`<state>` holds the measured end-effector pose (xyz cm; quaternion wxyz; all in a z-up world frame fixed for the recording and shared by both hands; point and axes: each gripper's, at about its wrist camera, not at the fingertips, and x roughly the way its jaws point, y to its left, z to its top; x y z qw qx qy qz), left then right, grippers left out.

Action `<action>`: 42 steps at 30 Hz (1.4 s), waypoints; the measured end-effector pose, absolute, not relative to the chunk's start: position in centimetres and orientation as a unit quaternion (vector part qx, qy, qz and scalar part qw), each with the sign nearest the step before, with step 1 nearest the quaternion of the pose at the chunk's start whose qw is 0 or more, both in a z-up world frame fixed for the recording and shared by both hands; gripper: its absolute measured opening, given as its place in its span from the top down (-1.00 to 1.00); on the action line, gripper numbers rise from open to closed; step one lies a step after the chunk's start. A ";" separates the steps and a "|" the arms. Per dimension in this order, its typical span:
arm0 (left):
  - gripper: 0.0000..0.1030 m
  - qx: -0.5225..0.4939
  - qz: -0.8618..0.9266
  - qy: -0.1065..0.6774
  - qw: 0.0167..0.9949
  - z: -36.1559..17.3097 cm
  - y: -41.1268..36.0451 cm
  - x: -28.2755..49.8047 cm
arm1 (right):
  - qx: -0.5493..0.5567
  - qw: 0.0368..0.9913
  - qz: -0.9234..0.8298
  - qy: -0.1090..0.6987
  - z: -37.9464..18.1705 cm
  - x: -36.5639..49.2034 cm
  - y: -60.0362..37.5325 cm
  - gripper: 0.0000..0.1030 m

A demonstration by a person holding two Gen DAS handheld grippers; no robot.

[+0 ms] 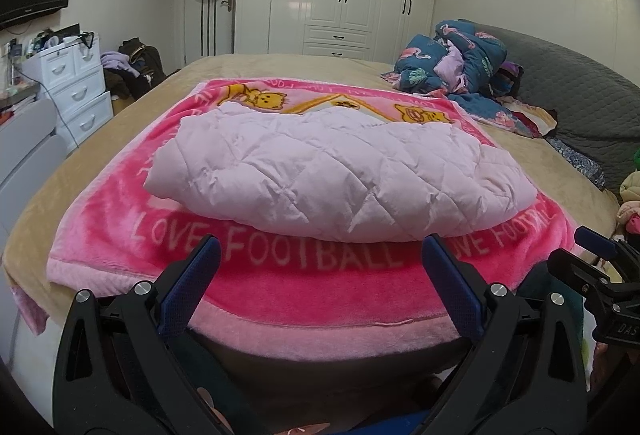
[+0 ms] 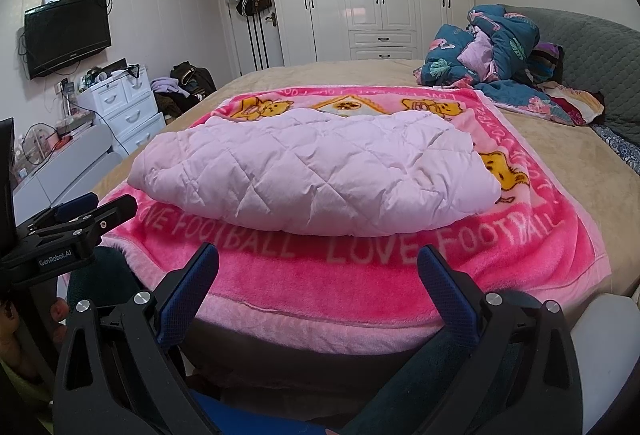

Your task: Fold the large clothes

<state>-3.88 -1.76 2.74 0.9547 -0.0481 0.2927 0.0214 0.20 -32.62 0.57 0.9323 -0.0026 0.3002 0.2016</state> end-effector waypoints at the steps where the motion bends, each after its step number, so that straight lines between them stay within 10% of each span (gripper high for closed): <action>1: -0.82 -0.048 0.022 0.292 0.955 2.8 -1.8 -3.9 | -0.002 0.932 0.202 0.300 0.6 0.2 -32.6 -0.92; 42: -0.82 -0.047 0.029 0.293 0.955 2.8 -2.1 -4.3 | -0.009 0.932 0.198 0.304 0.2 -0.3 -32.3 -0.92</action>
